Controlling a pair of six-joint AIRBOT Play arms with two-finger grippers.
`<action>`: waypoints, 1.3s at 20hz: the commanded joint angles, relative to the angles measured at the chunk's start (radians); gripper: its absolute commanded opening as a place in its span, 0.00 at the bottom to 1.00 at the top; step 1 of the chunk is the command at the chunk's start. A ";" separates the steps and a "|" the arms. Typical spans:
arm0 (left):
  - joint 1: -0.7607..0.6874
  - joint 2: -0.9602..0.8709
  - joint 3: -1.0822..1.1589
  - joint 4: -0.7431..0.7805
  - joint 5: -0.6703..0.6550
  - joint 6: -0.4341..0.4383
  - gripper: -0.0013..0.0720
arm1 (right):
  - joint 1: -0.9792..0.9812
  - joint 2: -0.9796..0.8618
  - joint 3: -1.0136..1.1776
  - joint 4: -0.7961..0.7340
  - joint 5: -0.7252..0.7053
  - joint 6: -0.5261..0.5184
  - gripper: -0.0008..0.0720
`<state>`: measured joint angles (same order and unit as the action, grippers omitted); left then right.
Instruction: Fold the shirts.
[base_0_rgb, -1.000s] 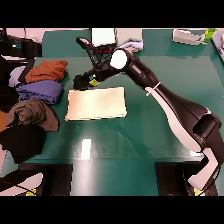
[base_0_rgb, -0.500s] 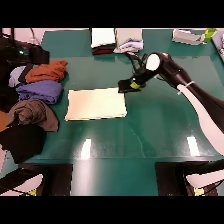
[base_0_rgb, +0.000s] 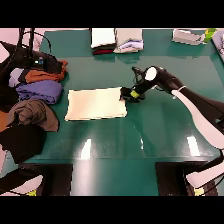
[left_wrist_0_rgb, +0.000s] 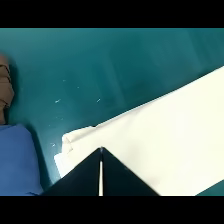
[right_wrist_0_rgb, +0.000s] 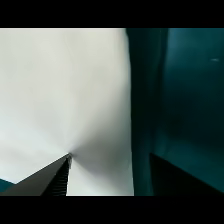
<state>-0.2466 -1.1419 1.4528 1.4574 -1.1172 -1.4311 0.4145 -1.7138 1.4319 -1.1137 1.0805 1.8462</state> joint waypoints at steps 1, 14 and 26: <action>-0.002 0.001 -0.004 -0.001 -0.010 0.000 0.05 | 0.044 -0.093 0.068 0.023 0.014 0.032 0.79; -0.152 0.001 -0.004 -0.087 -0.026 0.000 0.05 | -0.158 0.109 0.178 -0.367 0.165 0.029 0.03; -0.219 0.001 -0.004 -0.089 0.009 -0.056 0.05 | -1.171 0.584 -0.278 -0.459 0.089 -0.056 0.03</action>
<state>-0.4614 -1.1419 1.4490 1.3697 -1.1252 -1.4551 -0.5205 -1.2125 1.2564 -1.5635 1.2102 1.8011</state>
